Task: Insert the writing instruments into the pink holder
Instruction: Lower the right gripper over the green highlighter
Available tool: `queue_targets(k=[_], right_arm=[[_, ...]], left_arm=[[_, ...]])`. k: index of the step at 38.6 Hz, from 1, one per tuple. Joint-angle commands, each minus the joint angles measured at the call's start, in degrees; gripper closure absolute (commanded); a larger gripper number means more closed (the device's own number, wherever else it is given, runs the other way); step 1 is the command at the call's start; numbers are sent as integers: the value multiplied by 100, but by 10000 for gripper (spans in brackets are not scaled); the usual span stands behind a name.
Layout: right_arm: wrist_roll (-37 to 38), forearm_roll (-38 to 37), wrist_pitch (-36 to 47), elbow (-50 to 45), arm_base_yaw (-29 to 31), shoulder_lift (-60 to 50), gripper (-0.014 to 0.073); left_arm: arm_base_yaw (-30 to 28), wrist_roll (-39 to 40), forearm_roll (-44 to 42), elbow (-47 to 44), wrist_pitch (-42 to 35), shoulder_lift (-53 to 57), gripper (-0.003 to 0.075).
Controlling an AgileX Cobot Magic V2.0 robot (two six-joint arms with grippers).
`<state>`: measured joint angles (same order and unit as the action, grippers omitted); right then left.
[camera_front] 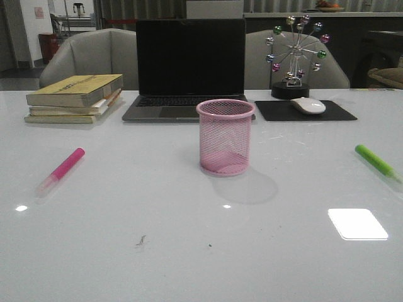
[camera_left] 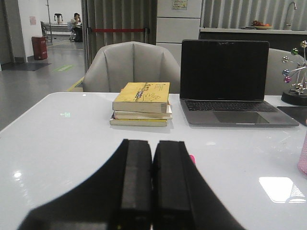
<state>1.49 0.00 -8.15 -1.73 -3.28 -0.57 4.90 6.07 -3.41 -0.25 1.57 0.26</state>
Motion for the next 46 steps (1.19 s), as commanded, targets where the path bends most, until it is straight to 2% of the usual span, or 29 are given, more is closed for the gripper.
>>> queue_targets(k=[1,32,38,43,46], right_arm=[[-37,-46,507,-6,33,-112,545],[-37,-46,570,-6,33,-112,545],[-37,-46,778,-6,33,-112,545],[-37,-46,1359,-6,33,-112,545],[-37,-46,1891,-6,33,-112,545]], left_arm=[[25,36,-15,-30,-548,125,621],[25,36,-4,-30,-799,125,621],[25,36,-4,-17,-1260,125,621],[25,36,-4,10,-2201,125,621],[25,36,-4,172,-2247,125,621]])
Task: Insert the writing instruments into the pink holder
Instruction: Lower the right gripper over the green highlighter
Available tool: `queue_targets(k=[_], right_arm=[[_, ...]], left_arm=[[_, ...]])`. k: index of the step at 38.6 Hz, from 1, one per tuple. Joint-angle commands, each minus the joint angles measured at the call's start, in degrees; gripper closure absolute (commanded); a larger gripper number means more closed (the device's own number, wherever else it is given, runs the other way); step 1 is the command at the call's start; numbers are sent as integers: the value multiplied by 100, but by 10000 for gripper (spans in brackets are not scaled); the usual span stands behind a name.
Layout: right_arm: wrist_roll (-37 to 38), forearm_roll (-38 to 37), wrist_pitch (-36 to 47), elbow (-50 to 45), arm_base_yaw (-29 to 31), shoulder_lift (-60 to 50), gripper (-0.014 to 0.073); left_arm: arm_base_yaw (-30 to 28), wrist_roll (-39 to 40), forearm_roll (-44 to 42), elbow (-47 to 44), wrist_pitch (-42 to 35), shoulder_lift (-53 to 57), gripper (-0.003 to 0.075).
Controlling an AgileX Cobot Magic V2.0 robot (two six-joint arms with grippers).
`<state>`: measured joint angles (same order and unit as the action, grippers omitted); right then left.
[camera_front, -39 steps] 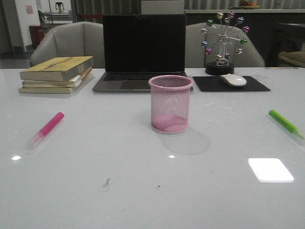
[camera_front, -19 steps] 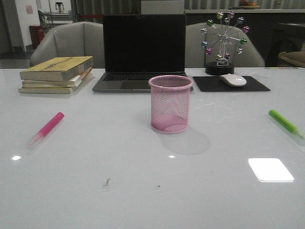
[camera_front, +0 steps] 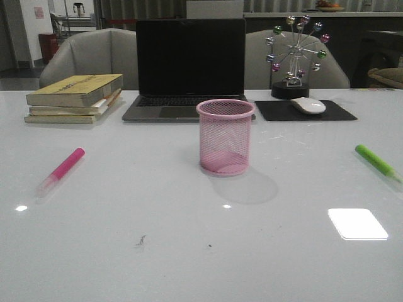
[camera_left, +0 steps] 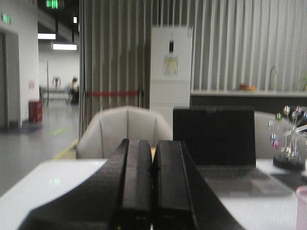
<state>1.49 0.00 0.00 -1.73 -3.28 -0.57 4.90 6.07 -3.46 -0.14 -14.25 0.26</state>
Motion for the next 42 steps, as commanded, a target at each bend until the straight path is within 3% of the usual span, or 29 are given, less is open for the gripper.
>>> queue_targets(k=[1,16,20,31,42], right_arm=[[-37,-46,1225,-6,33,-112,545],[28,39,2694,67,33,-112,545],[45,39,2423,374,33,-112,545],[45,0,680,1848,33,-18,545],[45,-124,544,2479,33,896,545]], left_arm=[[25,36,0,238,-654,125,621],[25,36,0,986,-557,118,621],[25,36,-11,1208,-278,112,621],[25,36,-226,1720,553,62,621],[25,36,-226,2515,737,-973,621]])
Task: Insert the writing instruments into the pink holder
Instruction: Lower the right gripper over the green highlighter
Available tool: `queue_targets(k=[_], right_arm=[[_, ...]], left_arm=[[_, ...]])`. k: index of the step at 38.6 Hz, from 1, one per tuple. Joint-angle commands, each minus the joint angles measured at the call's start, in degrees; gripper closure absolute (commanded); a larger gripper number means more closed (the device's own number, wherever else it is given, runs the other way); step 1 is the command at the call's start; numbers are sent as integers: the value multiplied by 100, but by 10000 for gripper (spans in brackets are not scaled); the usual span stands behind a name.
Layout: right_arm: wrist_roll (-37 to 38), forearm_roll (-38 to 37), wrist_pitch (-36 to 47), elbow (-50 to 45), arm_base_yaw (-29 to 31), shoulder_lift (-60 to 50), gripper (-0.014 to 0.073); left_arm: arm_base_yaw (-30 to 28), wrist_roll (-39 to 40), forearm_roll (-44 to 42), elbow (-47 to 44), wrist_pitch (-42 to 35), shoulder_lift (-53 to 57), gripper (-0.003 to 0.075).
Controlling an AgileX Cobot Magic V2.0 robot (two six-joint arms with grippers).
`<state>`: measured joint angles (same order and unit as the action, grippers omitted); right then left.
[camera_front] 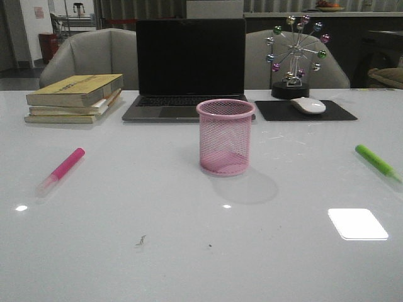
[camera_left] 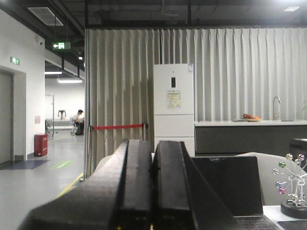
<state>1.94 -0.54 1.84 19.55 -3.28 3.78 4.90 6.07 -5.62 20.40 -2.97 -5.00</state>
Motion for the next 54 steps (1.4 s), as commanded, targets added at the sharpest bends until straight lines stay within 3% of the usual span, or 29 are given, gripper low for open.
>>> queue_targets(k=[1,12,21,25,28,32,34,36,43,54], right_arm=[[0,-70,360,423,33,562,545],[0,-70,-248,1275,33,2008,545],[0,-70,-552,1414,33,2963,540],[0,-70,-552,1414,33,3281,454],[0,-70,-559,1414,33,3504,302],[0,-70,-641,1414,33,3718,175],[0,-70,-762,1414,33,3856,155],[0,-70,-810,1414,33,3948,158],[0,-57,-922,1414,33,4225,158],[0,-39,-2182,1899,33,4990,158]], left_arm=[[25,36,-21,555,-391,-610,621],[25,36,-21,1747,-391,-2336,621],[25,36,-10,1924,-341,-3460,620],[25,36,2,1924,-40,-3899,607],[25,36,2,1924,386,-4182,544],[25,36,109,1924,677,-4429,412],[25,36,269,1924,676,-4550,320],[25,36,421,1924,676,-4632,276],[25,36,611,1924,657,-4795,262],[25,36,611,1924,666,-5111,262]])
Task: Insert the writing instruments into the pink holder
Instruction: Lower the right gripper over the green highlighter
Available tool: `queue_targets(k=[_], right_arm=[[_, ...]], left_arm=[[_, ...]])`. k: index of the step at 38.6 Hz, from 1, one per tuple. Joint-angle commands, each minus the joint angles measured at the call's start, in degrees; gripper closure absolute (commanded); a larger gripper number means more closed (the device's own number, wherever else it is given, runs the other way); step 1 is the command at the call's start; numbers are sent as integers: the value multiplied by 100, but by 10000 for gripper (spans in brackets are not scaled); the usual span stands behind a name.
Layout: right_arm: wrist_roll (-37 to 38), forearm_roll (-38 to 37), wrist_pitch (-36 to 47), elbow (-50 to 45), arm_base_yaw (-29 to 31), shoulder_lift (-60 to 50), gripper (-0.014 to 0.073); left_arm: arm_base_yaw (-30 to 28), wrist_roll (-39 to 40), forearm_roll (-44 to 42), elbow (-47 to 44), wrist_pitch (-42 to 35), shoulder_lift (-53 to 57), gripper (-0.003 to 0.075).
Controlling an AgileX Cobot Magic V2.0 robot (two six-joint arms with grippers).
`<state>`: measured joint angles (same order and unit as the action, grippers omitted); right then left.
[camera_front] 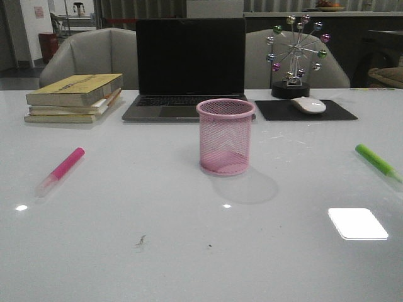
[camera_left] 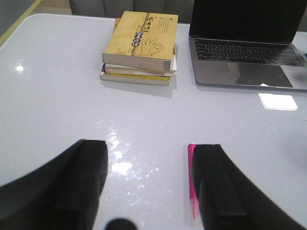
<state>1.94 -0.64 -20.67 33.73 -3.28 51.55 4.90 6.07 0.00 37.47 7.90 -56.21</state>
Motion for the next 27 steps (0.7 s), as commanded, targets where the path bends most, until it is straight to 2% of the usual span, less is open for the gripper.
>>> queue_targets(k=[1,8,27], right_arm=[[0,-30,-4,574,33,329,158],[205,-25,-401,1490,55,1114,158],[242,-25,-1992,4502,427,4136,158]], left_arm=[[25,36,49,217,-433,-4,262],[25,36,49,217,-434,-77,262],[25,36,39,217,-434,-77,262]])
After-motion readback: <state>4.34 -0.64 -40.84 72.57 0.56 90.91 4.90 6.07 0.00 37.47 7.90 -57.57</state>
